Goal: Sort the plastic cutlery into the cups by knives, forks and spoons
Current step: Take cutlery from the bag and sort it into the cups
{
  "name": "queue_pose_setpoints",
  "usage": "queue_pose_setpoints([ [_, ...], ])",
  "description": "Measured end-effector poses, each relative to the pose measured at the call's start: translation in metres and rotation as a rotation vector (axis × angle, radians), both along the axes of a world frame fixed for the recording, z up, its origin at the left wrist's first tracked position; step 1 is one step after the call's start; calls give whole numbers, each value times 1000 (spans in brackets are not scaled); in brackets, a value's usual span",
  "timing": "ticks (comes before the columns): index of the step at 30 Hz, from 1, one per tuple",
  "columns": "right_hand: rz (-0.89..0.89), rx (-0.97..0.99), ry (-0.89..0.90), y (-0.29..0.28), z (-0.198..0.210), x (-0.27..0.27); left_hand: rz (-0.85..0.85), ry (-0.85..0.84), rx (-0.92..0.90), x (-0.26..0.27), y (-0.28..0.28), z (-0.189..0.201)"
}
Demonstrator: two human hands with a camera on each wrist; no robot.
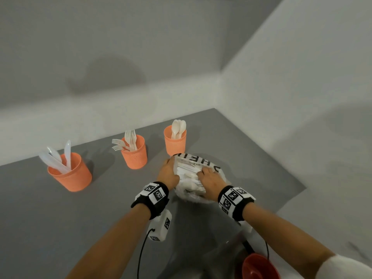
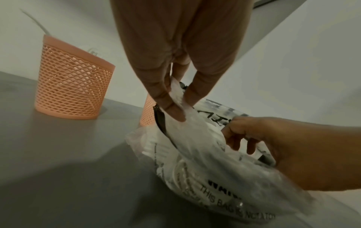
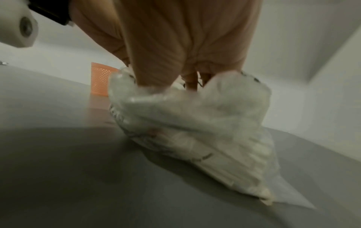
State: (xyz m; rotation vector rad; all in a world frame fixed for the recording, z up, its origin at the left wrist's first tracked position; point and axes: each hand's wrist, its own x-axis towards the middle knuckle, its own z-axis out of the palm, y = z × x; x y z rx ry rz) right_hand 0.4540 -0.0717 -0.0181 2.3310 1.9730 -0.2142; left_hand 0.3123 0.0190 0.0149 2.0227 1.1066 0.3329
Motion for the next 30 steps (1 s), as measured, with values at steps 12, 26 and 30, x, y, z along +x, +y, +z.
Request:
queue_pose_setpoints([
  [12,-98,22,175,4,4,4,-83,77,68,-7,1,4],
  [26,-293,-35,414,14,19,25,-111,126,70,8,8,0],
  [30,-303,-12,473,17,21,26,-145,105,71,10,8,-3],
])
